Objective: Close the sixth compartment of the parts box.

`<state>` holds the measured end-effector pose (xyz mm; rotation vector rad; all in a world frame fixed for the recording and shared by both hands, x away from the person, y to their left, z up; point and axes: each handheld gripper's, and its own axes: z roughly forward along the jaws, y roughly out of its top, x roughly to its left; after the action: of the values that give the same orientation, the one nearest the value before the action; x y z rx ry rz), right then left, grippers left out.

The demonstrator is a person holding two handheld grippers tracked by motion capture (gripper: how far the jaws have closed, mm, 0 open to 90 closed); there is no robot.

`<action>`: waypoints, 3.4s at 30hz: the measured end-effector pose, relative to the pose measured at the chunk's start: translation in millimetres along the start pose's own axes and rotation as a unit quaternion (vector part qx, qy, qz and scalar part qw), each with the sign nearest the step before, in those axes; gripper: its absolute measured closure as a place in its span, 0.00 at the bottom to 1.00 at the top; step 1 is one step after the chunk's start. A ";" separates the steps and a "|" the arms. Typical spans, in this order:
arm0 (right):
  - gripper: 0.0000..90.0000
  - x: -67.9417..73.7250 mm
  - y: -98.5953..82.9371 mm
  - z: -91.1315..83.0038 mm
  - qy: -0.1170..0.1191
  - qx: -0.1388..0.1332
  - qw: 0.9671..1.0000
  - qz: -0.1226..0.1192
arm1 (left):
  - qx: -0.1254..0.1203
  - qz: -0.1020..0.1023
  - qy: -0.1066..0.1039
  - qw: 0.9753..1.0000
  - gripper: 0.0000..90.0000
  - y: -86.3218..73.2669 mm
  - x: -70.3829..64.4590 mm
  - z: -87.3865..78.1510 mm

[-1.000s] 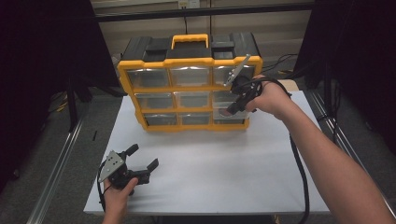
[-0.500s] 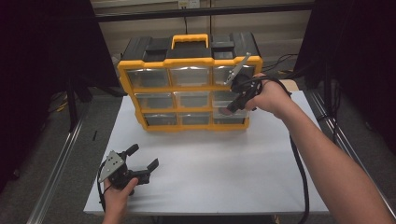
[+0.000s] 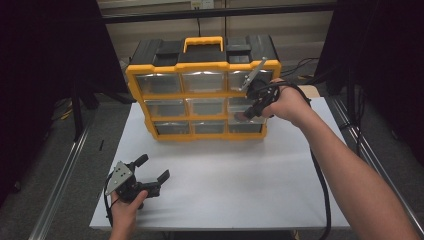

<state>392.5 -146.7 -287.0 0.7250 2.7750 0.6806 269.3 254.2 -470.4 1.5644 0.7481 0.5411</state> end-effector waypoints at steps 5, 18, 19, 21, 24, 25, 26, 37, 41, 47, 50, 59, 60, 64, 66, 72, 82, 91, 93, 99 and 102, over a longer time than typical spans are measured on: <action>1.00 -3.3 -1.5 -1.9 -0.004 -0.002 1.000 0.007 | 0.001 0.004 0.008 1.000 0.02 0.0 0.3 0.0; 1.00 -6.9 -1.6 -3.7 -0.012 -0.014 1.000 0.007 | 0.000 0.000 0.005 1.000 0.02 -0.2 -0.4 0.4; 1.00 -7.0 -1.5 -3.7 -0.012 -0.013 1.000 0.007 | 0.000 0.000 0.005 1.000 0.02 -0.2 -0.4 0.3; 1.00 -7.0 -1.1 -3.4 -0.014 -0.012 1.000 0.003 | 0.000 0.000 0.005 1.000 0.02 -0.2 -0.4 0.3; 1.00 -7.2 -0.9 -3.5 -0.014 -0.011 1.000 0.002 | 0.001 0.001 -0.004 1.000 0.02 -0.2 -0.7 0.1; 1.00 -6.8 -0.6 -3.4 -0.016 -0.012 1.000 0.004 | 0.002 0.002 0.000 1.000 0.02 -0.1 -0.9 0.2; 1.00 -7.1 -0.5 -3.5 -0.016 -0.013 1.000 0.003 | 0.003 0.002 0.000 1.000 0.02 -0.2 -0.9 0.3; 1.00 -7.6 1.9 -3.5 -0.024 -0.009 1.000 -0.005 | 0.002 0.002 0.000 1.000 0.02 -0.2 -0.9 0.3; 1.00 -6.6 2.3 -3.3 -0.024 -0.007 1.000 -0.001 | 0.001 0.001 -0.003 1.000 0.02 -0.1 -0.7 0.2; 1.00 -7.2 2.6 -2.7 -0.028 -0.010 1.000 0.000 | 0.002 0.001 0.001 1.000 0.02 -0.1 -0.7 0.0; 1.00 -7.8 2.8 -2.5 -0.028 -0.010 1.000 -0.003 | 0.002 0.002 0.001 1.000 0.02 -0.1 -0.7 0.0; 1.00 -7.8 3.5 -1.6 -0.031 -0.011 0.999 -0.002 | 0.001 0.002 -0.005 1.000 0.02 0.0 -0.4 -0.1; 1.00 -7.9 3.5 -1.4 -0.029 -0.012 0.999 -0.002 | 0.001 0.002 -0.005 1.000 0.02 0.0 -0.4 0.0; 1.00 -8.6 3.9 -1.0 -0.034 -0.012 0.999 -0.002 | 0.001 0.001 0.005 1.000 0.02 -0.1 -0.4 0.3; 1.00 -8.6 4.2 -0.9 -0.034 -0.011 0.999 -0.001 | 0.001 0.002 -0.004 1.000 0.02 0.0 -0.5 0.0; 1.00 -9.2 5.1 -0.3 -0.038 -0.012 0.999 -0.003 | -0.001 0.000 0.000 1.000 0.02 0.0 0.0 0.1; 1.00 -10.0 6.6 0.7 -0.044 -0.008 0.999 -0.004 | 0.002 0.001 -0.001 1.000 0.03 -0.1 -0.8 0.2; 1.00 -11.7 7.7 0.9 -0.050 -0.007 0.999 -0.006 | 0.012 0.014 0.001 1.000 0.03 0.2 1.3 -1.2; 1.00 -12.0 7.7 1.1 -0.050 -0.007 0.999 -0.007 | 0.015 0.017 0.001 1.000 0.03 0.1 1.6 -1.4; 1.00 -11.6 8.1 1.4 -0.051 -0.006 0.999 -0.003 | -0.005 -0.011 0.005 1.000 0.03 -0.7 -2.3 1.9; 1.00 -11.9 8.2 1.7 -0.053 -0.008 0.999 -0.003 | 0.000 -0.004 0.004 1.000 0.03 -0.6 -1.1 1.3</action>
<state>406.6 -145.7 -283.7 0.7283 2.6722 0.6430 269.4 252.6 -471.1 1.5590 0.7610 0.5421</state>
